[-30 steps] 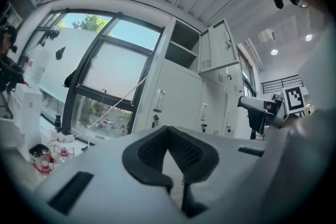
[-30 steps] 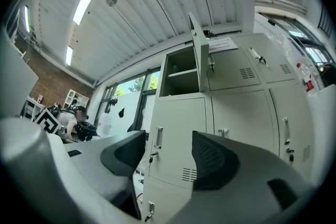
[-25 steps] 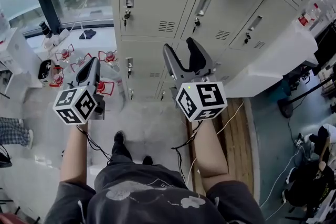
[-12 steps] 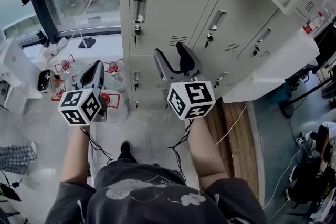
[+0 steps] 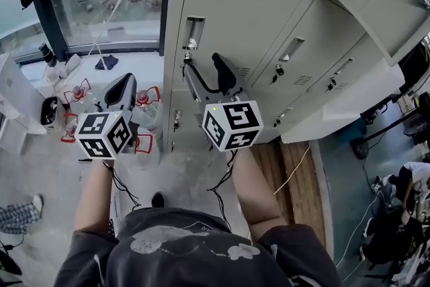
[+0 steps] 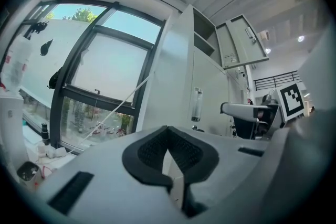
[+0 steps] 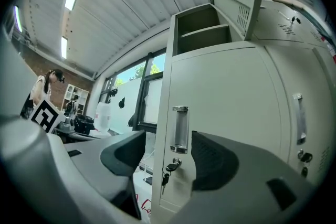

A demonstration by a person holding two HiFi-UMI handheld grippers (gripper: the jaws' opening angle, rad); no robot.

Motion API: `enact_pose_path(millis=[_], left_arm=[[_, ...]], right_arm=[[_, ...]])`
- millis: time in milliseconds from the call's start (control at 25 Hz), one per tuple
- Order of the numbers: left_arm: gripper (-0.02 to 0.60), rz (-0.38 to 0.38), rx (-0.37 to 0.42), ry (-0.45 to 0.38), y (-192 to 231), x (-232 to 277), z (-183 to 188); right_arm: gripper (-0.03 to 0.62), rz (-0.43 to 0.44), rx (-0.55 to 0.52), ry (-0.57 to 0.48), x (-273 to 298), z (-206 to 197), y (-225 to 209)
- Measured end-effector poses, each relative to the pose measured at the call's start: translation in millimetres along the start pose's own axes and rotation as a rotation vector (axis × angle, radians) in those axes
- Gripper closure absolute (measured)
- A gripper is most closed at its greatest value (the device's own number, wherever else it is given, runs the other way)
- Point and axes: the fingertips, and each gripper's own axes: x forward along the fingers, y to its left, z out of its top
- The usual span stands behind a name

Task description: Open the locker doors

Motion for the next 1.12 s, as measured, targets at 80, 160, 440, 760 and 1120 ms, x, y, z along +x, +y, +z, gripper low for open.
enact_pose_path(millis=[80, 160, 440, 760, 1120], left_arm=[[0.574, -0.007, -0.004, -0.001, 7.3, 6.6, 0.7], [0.574, -0.016, -0.006, 0.000, 13.2, 12.7, 1.4], [0.574, -0.050, -0.015, 0.008, 28.6, 27.4, -0.7], [0.574, -0.078, -0.011, 0.015, 38.5, 42.4, -0.8], [0.574, -0.090, -0.021, 0.021, 44.1, 44.8, -4.0]], right_arm=[[0.313, 0.006, 0.001, 0.005, 14.2, -2.5, 3.6], [0.313, 0.010, 0.001, 0.009, 27.1, -4.8, 7.3], [0.313, 0.001, -0.005, 0.022, 63.3, -13.0, 15.3], [0.313, -0.045, -0.015, 0.029, 88.1, -18.8, 9.9], [0.313, -0.118, 0.022, -0.003, 92.0, -17.9, 10.8]])
